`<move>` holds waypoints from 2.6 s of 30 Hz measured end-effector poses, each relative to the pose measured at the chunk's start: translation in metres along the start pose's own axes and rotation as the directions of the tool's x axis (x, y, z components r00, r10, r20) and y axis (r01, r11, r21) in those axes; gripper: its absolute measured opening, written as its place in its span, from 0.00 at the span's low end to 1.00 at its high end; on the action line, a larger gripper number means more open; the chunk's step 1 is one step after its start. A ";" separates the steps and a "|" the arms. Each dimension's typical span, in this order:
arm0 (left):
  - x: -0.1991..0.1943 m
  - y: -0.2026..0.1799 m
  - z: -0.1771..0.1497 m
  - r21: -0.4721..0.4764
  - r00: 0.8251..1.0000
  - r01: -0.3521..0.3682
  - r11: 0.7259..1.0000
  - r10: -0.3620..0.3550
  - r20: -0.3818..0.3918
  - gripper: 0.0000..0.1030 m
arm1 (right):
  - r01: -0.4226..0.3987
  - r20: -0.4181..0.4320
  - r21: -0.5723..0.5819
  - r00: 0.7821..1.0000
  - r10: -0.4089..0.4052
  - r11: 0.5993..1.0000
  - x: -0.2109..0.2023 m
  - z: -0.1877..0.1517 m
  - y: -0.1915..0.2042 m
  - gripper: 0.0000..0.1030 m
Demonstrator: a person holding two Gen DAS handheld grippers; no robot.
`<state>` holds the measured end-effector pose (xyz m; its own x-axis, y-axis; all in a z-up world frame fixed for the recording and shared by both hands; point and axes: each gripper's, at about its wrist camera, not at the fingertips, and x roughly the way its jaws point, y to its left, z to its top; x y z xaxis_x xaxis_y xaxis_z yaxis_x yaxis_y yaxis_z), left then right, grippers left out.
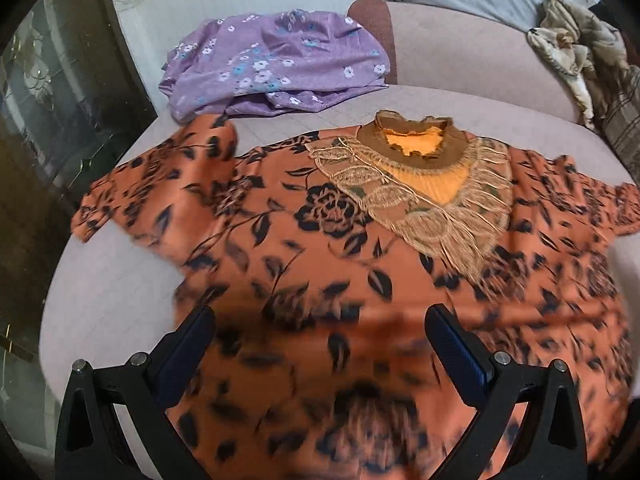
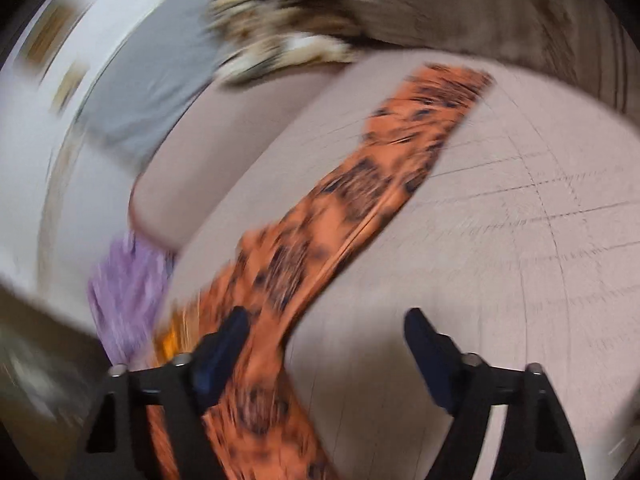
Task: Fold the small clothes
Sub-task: 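Grasp the sleeve cuff of the orange blouse with the right tool, then fold the gripped sleeve and side panel across the blouse body with the right tool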
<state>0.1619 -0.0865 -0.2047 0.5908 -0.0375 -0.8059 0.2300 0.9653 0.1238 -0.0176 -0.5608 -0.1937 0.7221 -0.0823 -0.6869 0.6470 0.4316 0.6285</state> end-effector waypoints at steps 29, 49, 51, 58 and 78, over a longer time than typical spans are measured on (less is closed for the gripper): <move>0.047 0.035 0.039 -0.076 0.997 0.064 0.995 -0.061 0.041 1.00 | -0.109 0.210 -0.206 0.966 0.153 0.972 0.032 0.062 0.114 0.06; 0.025 0.163 0.038 -0.321 0.988 -0.043 0.946 0.088 0.127 1.00 | -0.414 -0.474 -0.561 0.871 0.132 0.717 0.149 -0.308 0.301 0.76; 0.022 0.157 0.038 -0.306 0.986 -0.042 0.951 0.088 0.138 1.00 | -0.474 -0.530 -0.527 0.832 0.164 0.705 0.140 -0.297 0.290 0.76; 0.016 0.091 0.050 -0.124 0.974 -0.026 0.992 0.053 0.221 1.00 | -0.439 -0.445 -0.480 0.868 0.220 0.759 0.098 -0.217 0.230 0.74; 0.040 -0.056 0.045 0.335 0.940 -0.092 0.938 -0.030 0.340 0.90 | -0.105 -0.419 -0.221 0.908 0.003 0.970 0.168 -0.114 0.143 0.31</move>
<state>0.2076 -0.1532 -0.2175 0.8116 -0.1521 -0.5640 0.4207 0.8220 0.3838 0.1683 -0.4107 -0.2613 0.5552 0.3028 -0.7746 0.4975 0.6255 0.6011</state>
